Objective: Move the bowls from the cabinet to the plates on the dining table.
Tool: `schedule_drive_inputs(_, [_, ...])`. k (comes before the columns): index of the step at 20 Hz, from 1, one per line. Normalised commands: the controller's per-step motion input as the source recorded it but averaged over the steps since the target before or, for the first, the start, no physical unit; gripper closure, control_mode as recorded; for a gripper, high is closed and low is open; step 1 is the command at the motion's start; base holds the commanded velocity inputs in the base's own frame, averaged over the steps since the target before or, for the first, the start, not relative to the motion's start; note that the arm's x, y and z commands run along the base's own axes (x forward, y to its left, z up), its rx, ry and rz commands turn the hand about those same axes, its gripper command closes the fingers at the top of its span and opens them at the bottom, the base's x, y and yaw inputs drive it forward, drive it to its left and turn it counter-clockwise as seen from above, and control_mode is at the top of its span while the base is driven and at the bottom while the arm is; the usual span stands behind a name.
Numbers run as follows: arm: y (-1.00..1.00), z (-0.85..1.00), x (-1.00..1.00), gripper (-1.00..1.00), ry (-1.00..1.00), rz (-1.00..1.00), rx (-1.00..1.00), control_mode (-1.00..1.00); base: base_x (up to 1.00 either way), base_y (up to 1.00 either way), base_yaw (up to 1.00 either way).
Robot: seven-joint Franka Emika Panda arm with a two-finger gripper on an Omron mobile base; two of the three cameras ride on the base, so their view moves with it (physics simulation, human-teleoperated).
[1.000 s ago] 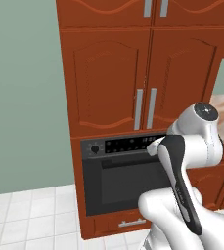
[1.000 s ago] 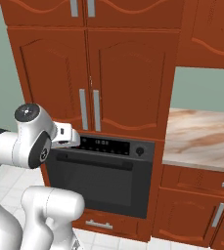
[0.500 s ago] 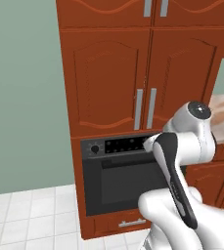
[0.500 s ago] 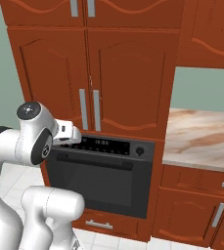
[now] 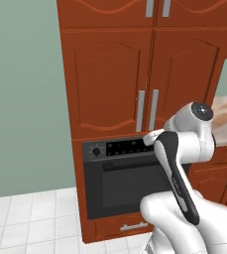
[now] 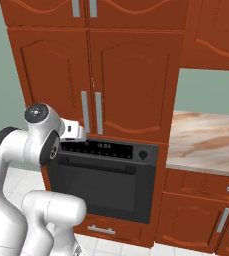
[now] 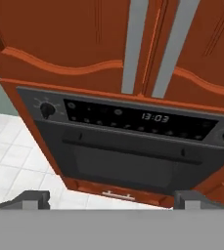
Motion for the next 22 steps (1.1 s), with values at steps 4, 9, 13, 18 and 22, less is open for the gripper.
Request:
schedule_drive_inputs(4, [0.00, 0.00, 0.04, -1.00, -0.18, 0.00, 0.08, -1.00, 0.00, 0.00, 0.00])
schedule_drive_inputs(9, [0.01, 0.00, 0.08, -1.00, -0.24, 0.00, 0.05, -1.00, 0.00, 0.00, 0.00])
schedule_drive_inputs(13, [0.00, 0.00, 0.12, -1.00, -0.24, -0.01, 0.05, -1.00, 0.00, 0.00, 0.00])
schedule_drive_inputs(18, [0.00, 0.01, 0.11, -1.00, -0.23, -0.01, 0.03, -1.00, 0.00, 0.00, 0.00])
schedule_drive_inputs(22, [0.01, 0.00, 0.06, -1.00, -0.24, -0.01, 0.01, -1.00, 0.00, 0.00, 0.00])
